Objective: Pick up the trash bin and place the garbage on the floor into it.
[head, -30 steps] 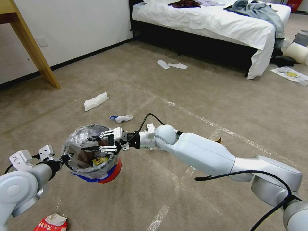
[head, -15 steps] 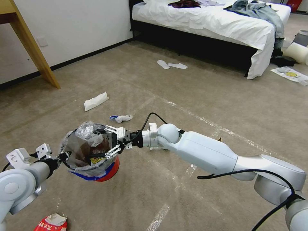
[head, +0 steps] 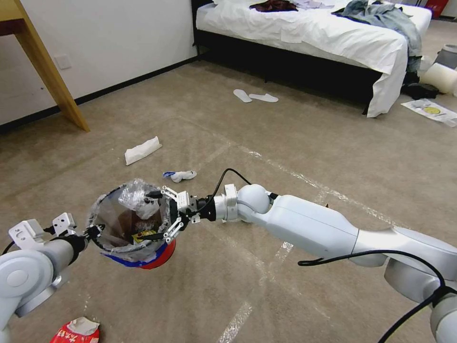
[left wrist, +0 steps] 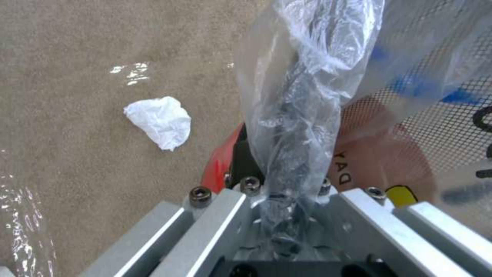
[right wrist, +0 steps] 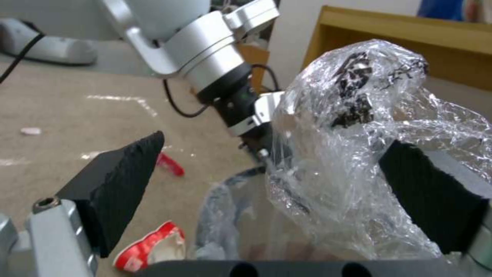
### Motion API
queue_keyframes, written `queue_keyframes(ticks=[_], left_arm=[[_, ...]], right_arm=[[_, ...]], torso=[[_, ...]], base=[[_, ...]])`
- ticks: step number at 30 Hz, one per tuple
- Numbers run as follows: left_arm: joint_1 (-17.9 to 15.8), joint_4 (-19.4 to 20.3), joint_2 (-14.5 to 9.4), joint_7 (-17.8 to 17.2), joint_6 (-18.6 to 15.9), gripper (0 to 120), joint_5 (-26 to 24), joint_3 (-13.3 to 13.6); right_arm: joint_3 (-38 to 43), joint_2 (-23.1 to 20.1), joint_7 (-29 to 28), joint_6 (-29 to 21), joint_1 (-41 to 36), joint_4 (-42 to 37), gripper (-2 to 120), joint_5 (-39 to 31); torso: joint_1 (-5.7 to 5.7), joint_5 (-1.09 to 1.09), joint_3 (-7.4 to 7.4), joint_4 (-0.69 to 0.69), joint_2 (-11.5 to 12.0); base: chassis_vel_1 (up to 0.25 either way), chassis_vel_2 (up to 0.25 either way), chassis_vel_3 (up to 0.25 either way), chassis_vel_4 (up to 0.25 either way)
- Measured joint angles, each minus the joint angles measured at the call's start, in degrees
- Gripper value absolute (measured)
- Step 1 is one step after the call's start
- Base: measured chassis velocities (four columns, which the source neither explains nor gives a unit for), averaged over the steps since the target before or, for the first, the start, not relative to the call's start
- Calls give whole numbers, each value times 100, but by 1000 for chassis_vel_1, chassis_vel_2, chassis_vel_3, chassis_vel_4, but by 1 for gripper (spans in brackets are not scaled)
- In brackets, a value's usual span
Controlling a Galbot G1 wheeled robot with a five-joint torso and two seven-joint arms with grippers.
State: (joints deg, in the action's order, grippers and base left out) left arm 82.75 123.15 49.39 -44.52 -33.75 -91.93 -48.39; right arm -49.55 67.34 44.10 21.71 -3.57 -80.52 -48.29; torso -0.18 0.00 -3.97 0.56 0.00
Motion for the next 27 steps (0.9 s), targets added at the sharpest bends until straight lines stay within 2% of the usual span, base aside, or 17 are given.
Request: queue_keyframes(ticks=[9, 14, 16, 27], left_arm=[[36, 49, 75, -2, -21, 0, 94, 5], [49, 53, 117, 0, -34, 0, 153, 19], [41, 87, 183, 5, -37, 0, 176, 28], [115, 151, 311, 39, -67, 0, 283, 29]], right_arm=[[-680, 197, 134, -19, 567, 35, 100, -157], [-1143, 275, 238, -40, 1042, 16, 100, -302], [-1516, 368, 335, -53, 1489, 22, 100, -403], [-1873, 629, 545, -78, 2221, 281, 100, -573]], torso=[[0, 0, 0, -1, 0], [0, 0, 0, 0, 0], [0, 0, 0, 0, 0], [0, 0, 0, 0, 0]], base=[[0, 0, 0, 0], [0, 0, 0, 0], [0, 0, 0, 0], [0, 0, 0, 0]])
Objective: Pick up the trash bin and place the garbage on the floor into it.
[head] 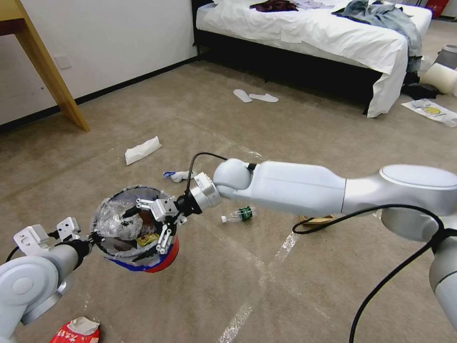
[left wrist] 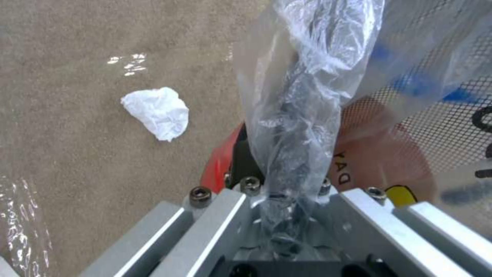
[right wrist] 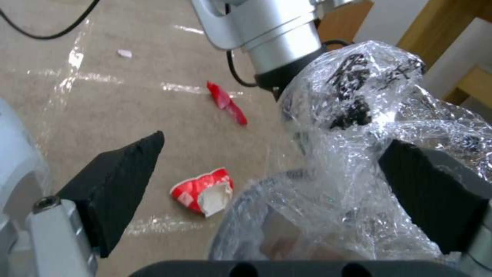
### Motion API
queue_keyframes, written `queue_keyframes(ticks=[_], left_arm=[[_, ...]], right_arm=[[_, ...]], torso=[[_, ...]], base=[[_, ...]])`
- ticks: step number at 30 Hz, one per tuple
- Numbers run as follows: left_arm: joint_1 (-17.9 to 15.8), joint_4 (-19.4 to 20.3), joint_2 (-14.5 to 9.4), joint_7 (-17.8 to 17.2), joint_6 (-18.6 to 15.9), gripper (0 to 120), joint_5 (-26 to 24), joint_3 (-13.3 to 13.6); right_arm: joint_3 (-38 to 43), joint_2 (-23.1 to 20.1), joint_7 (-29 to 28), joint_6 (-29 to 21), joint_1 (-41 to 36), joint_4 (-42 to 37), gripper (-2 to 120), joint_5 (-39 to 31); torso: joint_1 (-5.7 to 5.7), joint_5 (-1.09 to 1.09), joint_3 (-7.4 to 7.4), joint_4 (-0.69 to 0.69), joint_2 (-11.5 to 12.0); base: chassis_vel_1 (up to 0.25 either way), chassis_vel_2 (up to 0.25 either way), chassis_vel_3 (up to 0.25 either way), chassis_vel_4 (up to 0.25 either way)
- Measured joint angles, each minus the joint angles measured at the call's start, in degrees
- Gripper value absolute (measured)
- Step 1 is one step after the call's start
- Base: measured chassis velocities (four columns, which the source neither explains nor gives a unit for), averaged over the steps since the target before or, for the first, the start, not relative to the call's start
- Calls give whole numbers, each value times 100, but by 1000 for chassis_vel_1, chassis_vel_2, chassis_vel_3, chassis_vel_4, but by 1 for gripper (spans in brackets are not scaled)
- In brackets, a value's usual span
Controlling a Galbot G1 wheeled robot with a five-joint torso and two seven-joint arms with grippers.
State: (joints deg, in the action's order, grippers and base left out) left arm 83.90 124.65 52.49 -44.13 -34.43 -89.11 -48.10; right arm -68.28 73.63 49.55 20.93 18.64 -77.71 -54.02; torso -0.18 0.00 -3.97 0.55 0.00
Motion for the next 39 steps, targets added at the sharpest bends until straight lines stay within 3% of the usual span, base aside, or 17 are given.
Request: queue_keyframes(ticks=[7, 21, 33, 39], left_arm=[[17, 42, 33, 2, -9, 0, 34, 11], [-18, 30, -21, 4, -16, 0, 52, 46], [-53, 15, 53, -3, -29, 0, 97, 100], [-48, 12, 101, -3, -35, 0, 129, 108]], right_arm=[[-112, 15, 206, 5, 244, 240, 100, 104], [-149, 317, 812, -6, 734, 871, 100, 1222], [-146, 981, 1271, -33, 1168, 1224, 100, 1903], [-124, 1302, 1212, 41, 1315, 1330, 100, 1996]], torso=[[0, 0, 0, 0, 0], [0, 0, 0, 1, 0], [0, 0, 0, 0, 0], [0, -1, 0, -1, 0]], base=[[0, 0, 0, 0], [0, 0, 0, 0], [0, 0, 0, 0], [0, 0, 0, 0]])
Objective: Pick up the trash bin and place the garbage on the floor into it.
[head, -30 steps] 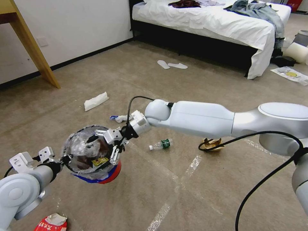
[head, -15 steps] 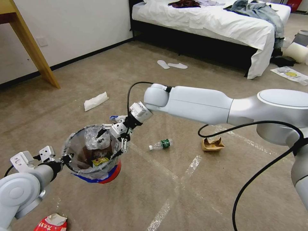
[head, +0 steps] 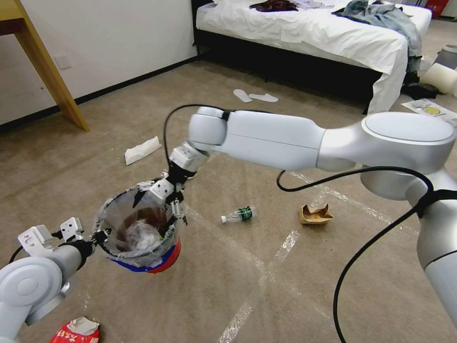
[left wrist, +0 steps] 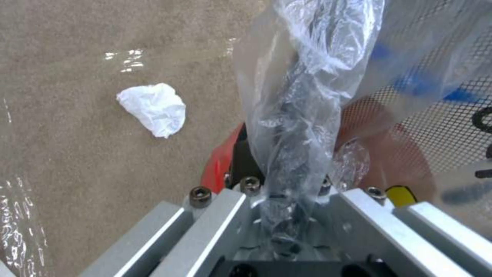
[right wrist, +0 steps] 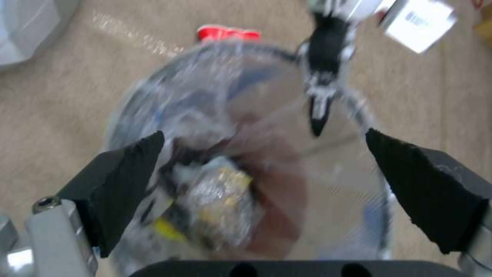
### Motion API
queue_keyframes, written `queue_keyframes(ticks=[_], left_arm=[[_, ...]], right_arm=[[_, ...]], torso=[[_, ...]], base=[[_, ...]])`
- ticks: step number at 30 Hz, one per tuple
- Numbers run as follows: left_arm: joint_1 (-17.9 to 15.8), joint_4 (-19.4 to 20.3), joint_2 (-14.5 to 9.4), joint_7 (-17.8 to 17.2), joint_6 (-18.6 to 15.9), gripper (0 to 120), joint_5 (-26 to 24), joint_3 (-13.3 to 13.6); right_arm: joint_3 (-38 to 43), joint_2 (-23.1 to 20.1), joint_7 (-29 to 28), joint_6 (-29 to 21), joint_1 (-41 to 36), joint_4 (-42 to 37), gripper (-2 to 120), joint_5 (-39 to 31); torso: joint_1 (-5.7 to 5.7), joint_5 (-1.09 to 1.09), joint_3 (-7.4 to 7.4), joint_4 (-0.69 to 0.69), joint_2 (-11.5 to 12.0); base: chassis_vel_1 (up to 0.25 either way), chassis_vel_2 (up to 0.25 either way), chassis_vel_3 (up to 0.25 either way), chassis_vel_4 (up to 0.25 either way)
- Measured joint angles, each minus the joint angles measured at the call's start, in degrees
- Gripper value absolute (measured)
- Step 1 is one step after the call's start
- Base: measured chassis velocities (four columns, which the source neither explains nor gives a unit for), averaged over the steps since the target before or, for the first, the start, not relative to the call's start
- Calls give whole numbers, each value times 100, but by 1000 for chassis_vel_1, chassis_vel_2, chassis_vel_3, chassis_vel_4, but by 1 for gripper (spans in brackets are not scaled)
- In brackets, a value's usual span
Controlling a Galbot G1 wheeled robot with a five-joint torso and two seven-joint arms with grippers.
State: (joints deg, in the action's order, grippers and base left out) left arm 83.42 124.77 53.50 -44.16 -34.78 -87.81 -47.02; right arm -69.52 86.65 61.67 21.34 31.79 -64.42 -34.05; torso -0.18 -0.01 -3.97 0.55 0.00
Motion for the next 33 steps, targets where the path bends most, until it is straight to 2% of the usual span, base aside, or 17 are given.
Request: queue_keyframes(ticks=[8, 10, 17, 23, 24, 26, 28, 29, 30, 31, 32, 33], left_arm=[[28, 41, 9, 0, -1, 0, 13, -12], [47, 51, -14, 1, -1, 0, 3, -39], [52, 51, -6, 2, -2, 0, 2, -29], [51, 51, -28, -7, -19, 0, -43, -28], [69, 50, -50, -9, -27, 0, -62, -55], [77, 49, -59, -10, -31, 0, -70, -68], [182, 27, -143, -21, -50, 0, -81, -157], [182, 27, -143, -21, -50, 0, -81, -157], [198, 30, -183, -28, -50, 0, -91, -183], [198, 30, -185, -28, -51, 0, -93, -185], [210, 30, -221, -41, -51, 0, -121, -214], [210, 30, -221, -41, -51, 0, -121, -214]], right_arm=[[-11, 168, 41, 56, -5, 173, 100, 119], [-97, 146, -108, 30, -10, 136, 100, -134], [-41, 123, -148, 14, 24, 179, 100, -301], [109, -218, -428, 15, 102, -10, 100, -1095], [246, -413, -685, 15, 79, -135, 100, -1422], [333, -499, -806, 15, 39, -180, 100, -1507], [1180, -1142, -2120, -7, -651, -512, 100, -1904], [1180, -1142, -2120, -7, -651, -512, 100, -1904], [1551, -1393, -2711, -17, -991, -656, 100, -1974], [1600, -1428, -2777, -18, -1035, -673, 100, -1983], [1977, -1704, -3254, -23, -1358, -815, 100, -2012], [1977, -1704, -3254, -23, -1358, -815, 100, -2012]], torso=[[0, 0, 0, 0, 0], [0, 1, 0, 2, 0], [0, 1, 0, 0, 0], [0, 1, 0, 1, 0], [0, 1, 0, 1, 0], [0, 1, 0, 1, 0], [0, 3, 0, 1, 0], [0, 3, 0, 1, 0], [0, 3, -1, 0, 0], [0, 3, 0, -1, 0], [0, 2, -1, -2, -1], [0, 2, -1, -2, -1]], base=[[0, 0, 0, 0], [0, 0, 0, 0], [0, 0, 0, 0], [0, 0, 0, 0], [0, 0, 0, 0], [0, 0, 0, 0], [0, 0, 0, 0], [0, 0, 0, 0], [0, 0, 0, 0], [0, 0, 0, 0], [0, 0, 0, 0], [0, 0, 0, 0]])
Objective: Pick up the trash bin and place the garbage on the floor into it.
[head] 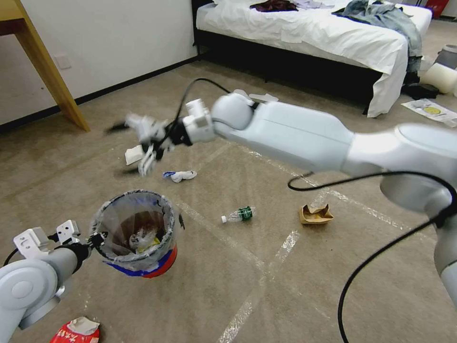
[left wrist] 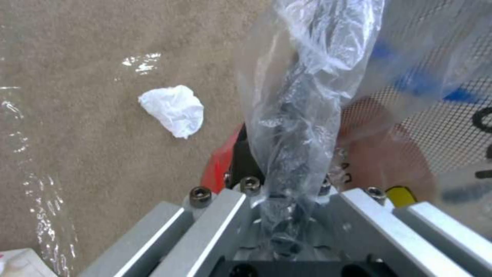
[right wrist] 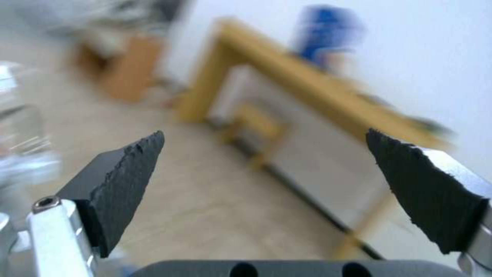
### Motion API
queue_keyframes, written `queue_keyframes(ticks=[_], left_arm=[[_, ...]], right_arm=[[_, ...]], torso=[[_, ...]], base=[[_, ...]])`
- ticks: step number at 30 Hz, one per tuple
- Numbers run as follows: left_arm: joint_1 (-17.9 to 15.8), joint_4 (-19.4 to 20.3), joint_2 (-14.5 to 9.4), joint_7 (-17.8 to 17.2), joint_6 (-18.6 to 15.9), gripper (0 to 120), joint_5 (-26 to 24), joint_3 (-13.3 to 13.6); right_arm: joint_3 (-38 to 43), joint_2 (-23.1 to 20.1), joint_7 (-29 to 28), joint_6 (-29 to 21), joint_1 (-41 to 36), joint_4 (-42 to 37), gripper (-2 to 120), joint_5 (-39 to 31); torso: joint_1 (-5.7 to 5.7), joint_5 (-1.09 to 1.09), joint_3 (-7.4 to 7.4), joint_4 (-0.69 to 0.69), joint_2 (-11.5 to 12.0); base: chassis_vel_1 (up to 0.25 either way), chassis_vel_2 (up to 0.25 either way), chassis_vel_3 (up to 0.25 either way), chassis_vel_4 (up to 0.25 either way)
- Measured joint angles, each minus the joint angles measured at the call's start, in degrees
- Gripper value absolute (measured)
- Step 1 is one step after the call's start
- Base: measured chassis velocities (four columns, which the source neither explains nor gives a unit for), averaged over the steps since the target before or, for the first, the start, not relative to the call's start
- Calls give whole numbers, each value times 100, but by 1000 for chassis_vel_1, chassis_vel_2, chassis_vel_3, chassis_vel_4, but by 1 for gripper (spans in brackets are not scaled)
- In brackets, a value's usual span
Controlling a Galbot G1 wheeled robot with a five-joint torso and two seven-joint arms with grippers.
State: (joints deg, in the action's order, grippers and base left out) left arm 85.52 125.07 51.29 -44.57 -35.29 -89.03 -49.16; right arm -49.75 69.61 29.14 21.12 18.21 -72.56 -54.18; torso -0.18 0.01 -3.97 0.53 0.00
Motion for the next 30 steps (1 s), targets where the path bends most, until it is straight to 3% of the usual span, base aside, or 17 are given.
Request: queue_keyframes(ticks=[1, 2, 4, 10, 14, 20, 24, 27, 30], left_arm=[[15, -9, -56, -11, 0, 0, -33, -39], [15, -9, -56, -11, 0, 0, -33, -39], [37, -15, -142, -54, -13, 0, -103, -101], [100, -22, -133, -85, -42, 0, -116, -189], [111, -26, -95, -95, -45, 0, -103, -201], [203, 29, -49, -106, -48, 0, -124, -396], [276, 103, -17, -108, -61, 0, -145, -497], [380, 171, 129, -111, -85, 0, -111, -599], [405, 194, 189, -111, -88, 0, -98, -626]], right_arm=[[393, -309, -531, 4, -362, -143, 100, 0], [393, -309, -531, 4, -362, -143, 100, 0], [1139, -879, -1404, -10, -1198, -474, 100, 32], [2459, -1331, -2301, -14, -2548, -940, 100, 492], [3017, -1431, -2600, -20, -3133, -1142, 100, 744], [4422, -1428, -3063, -48, -4926, -1850, 100, 1530], [4947, -1364, -3125, -57, -5510, -2180, 100, 1775], [5640, -1213, -3029, -52, -6360, -2490, 100, 2131], [5813, -1149, -2994, -41, -6613, -2567, 100, 2230]], torso=[[0, 1, 0, 2, 0], [0, 1, 0, 2, 0], [0, 1, 1, 6, 0], [0, 1, 1, 3, 0], [1, -1, 1, 2, 0], [0, 1, 1, 4, 0], [1, -1, 2, 2, -1], [1, -1, 2, 3, -1], [1, -2, 2, 2, -1]], base=[[0, 0, 0, 0], [0, 0, 0, 0], [0, 0, 0, 0], [0, 0, 0, 0], [0, 0, 0, 0], [0, 0, 0, 0], [0, 0, 0, 0], [0, 0, 0, 0], [0, 0, 0, 0]])
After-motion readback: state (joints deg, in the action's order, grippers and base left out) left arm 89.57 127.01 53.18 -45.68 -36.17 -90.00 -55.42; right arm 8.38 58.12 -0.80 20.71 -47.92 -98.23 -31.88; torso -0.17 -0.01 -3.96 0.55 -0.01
